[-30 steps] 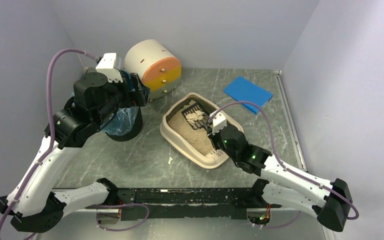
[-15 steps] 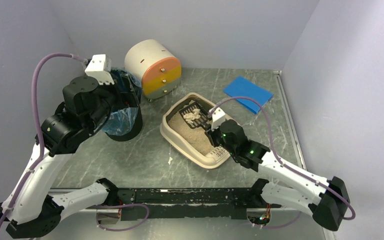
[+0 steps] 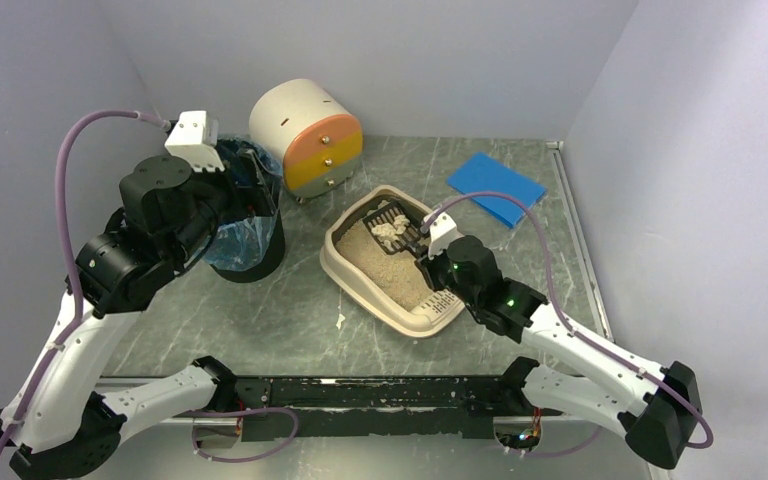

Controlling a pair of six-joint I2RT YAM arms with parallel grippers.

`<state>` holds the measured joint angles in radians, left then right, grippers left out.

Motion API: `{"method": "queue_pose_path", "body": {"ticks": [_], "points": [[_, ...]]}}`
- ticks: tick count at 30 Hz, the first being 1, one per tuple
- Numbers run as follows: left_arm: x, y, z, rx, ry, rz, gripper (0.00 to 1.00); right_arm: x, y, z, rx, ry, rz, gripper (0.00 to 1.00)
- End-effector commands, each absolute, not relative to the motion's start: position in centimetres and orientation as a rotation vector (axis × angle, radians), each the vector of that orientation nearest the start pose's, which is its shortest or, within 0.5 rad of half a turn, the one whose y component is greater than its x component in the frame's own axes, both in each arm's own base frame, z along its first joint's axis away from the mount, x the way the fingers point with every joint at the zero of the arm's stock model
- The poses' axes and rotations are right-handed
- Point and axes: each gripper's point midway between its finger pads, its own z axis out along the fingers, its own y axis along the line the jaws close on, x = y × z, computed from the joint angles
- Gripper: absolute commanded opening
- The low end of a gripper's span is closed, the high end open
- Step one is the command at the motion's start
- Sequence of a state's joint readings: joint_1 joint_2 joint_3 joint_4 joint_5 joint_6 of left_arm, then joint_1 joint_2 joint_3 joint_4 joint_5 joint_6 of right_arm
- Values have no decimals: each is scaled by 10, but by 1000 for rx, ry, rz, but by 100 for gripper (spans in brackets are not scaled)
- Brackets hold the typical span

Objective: Clean the litter box

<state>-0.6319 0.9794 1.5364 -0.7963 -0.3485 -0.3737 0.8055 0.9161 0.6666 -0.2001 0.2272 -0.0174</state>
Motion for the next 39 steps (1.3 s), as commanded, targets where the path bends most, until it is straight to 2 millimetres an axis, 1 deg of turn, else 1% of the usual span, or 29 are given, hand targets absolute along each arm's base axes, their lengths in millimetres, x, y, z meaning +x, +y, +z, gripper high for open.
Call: {"method": "queue_pose_path", "body": {"ticks": [1,3,4,6,8,9,11,13,15,16,18,19,20,21,23,26,31,35,39], "points": [[249,-119,423,-38,1802,-379,97,249,196,190,-642,1846,270,0],[246,-116,424,-41,1792,-381,97,242,207,187,-699,1847,325,0],[246,-116,424,-43,1788,-383,97,244,203,182,-703,1884,286,0],[244,-114,426,-48,1781,-384,97,249,194,187,-664,1882,228,0],[242,-112,426,-50,1779,-387,97,245,204,193,-701,1834,291,0],[241,-112,426,-49,1779,-386,97,245,203,190,-712,1864,277,0],[240,-111,427,-50,1774,-387,97,247,198,189,-694,1902,237,0],[238,-110,428,-52,1765,-396,97,244,205,189,-724,1877,279,0],[237,-110,429,-53,1760,-401,97,247,194,191,-677,1897,214,0],[237,-110,430,-53,1761,-400,97,247,196,194,-676,1873,234,0],[236,-108,432,-55,1759,-398,97,239,209,191,-734,1866,304,0],[236,-108,432,-55,1757,-395,97,242,203,187,-725,1906,253,0],[235,-106,433,-59,1754,-395,97,246,196,188,-698,1919,206,0],[234,-105,435,-65,1749,-394,97,248,195,193,-687,1892,203,0],[232,-102,437,-71,1735,-396,97,244,207,205,-723,1834,283,0],[231,-99,439,-76,1725,-386,97,248,205,208,-725,1901,230,0],[229,-99,441,-66,1717,-392,97,248,215,246,-711,1821,299,0],[228,-97,443,-70,1712,-390,97,251,218,266,-713,1821,301,0],[224,-94,447,-78,1700,-395,97,252,223,289,-705,1786,325,0]]}}
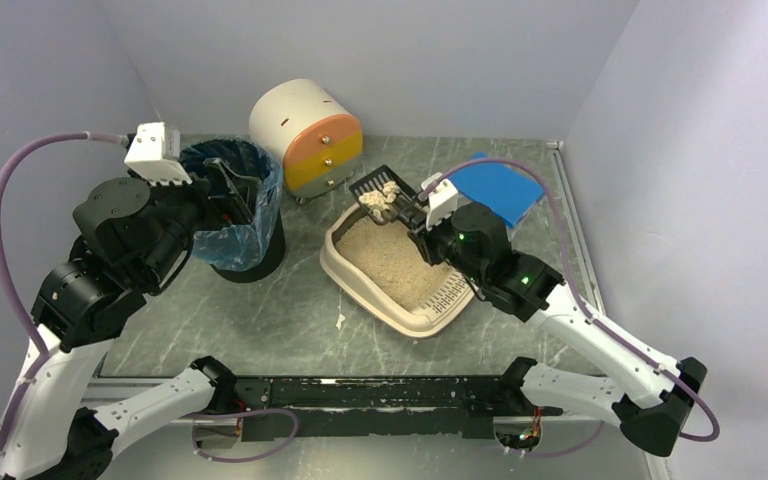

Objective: Clean the litter box

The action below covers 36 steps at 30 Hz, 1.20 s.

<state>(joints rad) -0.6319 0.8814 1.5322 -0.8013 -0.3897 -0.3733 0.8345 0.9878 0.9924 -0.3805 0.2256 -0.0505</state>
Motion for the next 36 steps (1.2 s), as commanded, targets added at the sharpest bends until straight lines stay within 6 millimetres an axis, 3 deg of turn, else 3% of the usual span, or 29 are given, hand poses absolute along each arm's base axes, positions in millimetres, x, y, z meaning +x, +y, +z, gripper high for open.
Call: {"method": "queue_pose_path", "body": {"ticks": [1,5,10,14,20,26,36], "points": [[223,-92,448,-82,1697,-394,97,253,224,293,-705,1784,328,0],[216,-87,455,-98,1667,-413,97,260,235,308,-711,1775,339,0],[208,-81,461,-112,1648,-429,97,270,262,328,-735,1762,399,0],[202,-75,466,-127,1628,-435,97,277,295,343,-780,1738,453,0],[191,-64,477,-147,1599,-441,97,281,350,382,-846,1618,504,0],[176,-51,488,-175,1582,-450,97,292,403,387,-947,1514,483,0],[142,-22,535,-250,1428,-530,97,319,458,393,-1107,1224,234,0]]}}
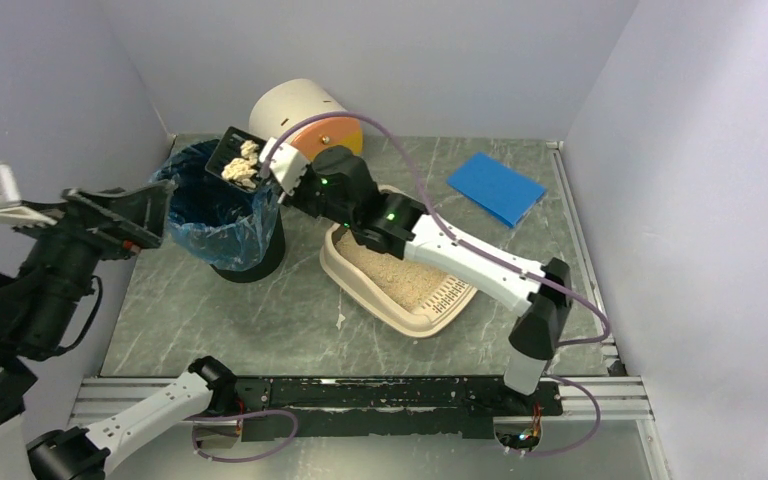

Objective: Clean the litter box

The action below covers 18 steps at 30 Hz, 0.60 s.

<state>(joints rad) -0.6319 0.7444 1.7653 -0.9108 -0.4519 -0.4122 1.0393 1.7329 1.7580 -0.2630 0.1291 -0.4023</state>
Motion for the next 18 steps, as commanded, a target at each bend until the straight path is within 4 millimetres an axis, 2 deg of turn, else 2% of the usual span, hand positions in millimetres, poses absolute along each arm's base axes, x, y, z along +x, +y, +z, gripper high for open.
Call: {"method": "queue_pose_path", "body": {"ticks": [1,5,9,14,18], "points": [[140,-22,536,-250,1421,-536,97,321,463,395,-1111,1209,232,0],[138,-19,530,-264,1425,-536,97,323,484,391,-1149,1171,234,0],[140,-20,523,-264,1433,-530,97,331,498,378,-1218,1076,69,0],[140,-15,523,-279,1424,-512,97,342,505,384,-1222,955,-129,0],[137,-13,527,-282,1403,-520,97,349,503,379,-1224,899,-250,0]]}}
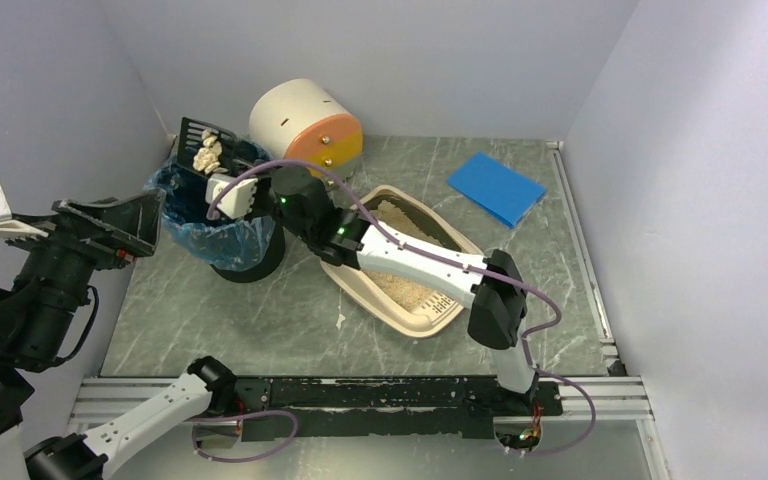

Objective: Clean the litter box

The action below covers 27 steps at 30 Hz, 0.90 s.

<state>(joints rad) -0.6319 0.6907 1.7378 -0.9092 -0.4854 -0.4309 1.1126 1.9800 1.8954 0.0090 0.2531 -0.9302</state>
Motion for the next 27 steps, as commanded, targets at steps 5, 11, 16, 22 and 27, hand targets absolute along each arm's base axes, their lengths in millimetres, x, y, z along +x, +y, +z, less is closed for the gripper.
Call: {"method": "queue_pose_path", "body": {"ticks": [5,11,16,22,27], "points": [[134,-9,532,-304,1376,-533,97,348,500,374,-1255,797,-383,0],[134,-9,530,-309,1366,-544,97,351,505,375,-1295,656,-551,0],[137,-11,525,-301,1381,-532,97,340,514,373,-1329,499,-620,0],[136,-10,525,-305,1379,-526,97,332,518,372,-1346,370,-733,0],[138,-11,528,-298,1377,-520,97,327,513,373,-1344,292,-837,0]]}}
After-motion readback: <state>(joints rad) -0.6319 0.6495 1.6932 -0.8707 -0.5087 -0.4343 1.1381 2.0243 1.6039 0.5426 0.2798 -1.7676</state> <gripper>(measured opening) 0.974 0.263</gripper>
